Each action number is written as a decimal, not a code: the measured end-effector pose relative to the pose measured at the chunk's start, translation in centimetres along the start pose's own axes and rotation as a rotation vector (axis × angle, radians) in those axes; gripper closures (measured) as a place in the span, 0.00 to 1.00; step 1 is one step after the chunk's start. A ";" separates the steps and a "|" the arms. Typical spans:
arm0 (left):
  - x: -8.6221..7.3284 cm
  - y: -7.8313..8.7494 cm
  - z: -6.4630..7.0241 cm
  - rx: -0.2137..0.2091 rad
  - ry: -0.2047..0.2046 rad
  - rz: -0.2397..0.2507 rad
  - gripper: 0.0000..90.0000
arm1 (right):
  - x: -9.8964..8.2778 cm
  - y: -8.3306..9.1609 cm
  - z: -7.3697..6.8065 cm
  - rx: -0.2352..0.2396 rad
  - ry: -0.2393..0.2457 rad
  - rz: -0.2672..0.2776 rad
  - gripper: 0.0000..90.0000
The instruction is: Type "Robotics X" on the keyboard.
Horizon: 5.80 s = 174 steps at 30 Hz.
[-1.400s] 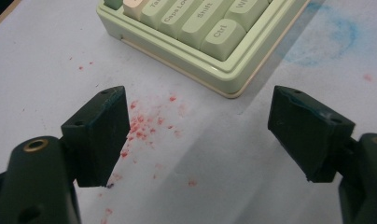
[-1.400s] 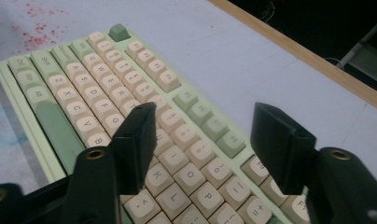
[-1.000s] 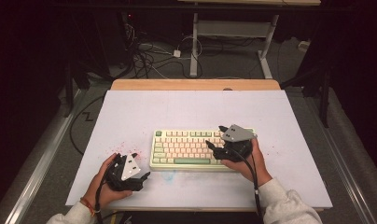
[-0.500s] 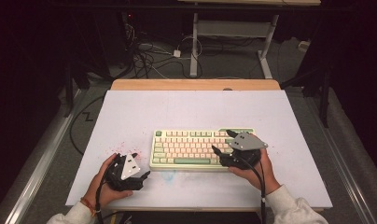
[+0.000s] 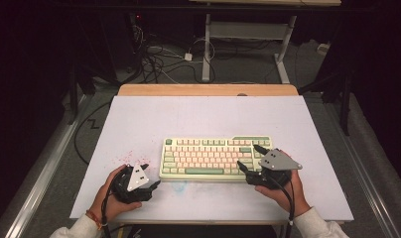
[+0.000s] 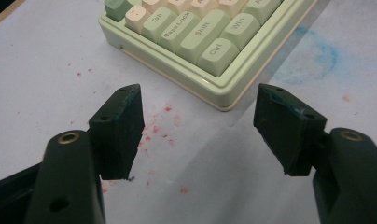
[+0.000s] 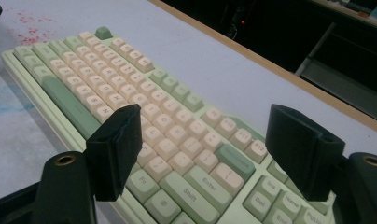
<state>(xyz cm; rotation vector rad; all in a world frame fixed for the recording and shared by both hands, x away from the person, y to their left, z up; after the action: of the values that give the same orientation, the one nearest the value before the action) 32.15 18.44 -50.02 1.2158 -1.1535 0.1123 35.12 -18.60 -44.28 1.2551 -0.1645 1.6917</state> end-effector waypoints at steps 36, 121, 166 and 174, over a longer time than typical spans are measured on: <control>5.5 -1.8 1.6 -0.223 0.033 -0.056 0.97 | -4.3 2.4 -1.4 -0.025 0.019 -0.086 0.27; 9.1 -5.8 1.5 -0.149 -0.051 -0.101 0.95 | -4.9 2.0 -2.0 0.006 0.074 -0.135 0.27; 9.1 -7.7 1.6 -0.167 -0.045 -0.134 0.97 | -5.2 1.5 -2.6 0.044 0.101 -0.166 0.27; 9.5 -7.2 1.7 -0.157 -0.066 -0.125 0.95 | -5.2 1.5 -2.6 0.046 0.101 -0.167 0.27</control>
<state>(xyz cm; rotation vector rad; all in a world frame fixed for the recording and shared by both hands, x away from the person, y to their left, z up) 39.99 9.53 -48.02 1.1553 -1.1187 -0.1123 32.20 -20.93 -48.93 1.1801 0.0385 1.6176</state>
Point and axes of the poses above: each handheld gripper's, and its own axes: y roughly backward along the jaws, x roughly out of its top, z roughly to its right, the point moved 4 cm from there along -y, roughly forward along the jaws, and after that the axes turned 13 degrees about y, right-handed, at the moved point
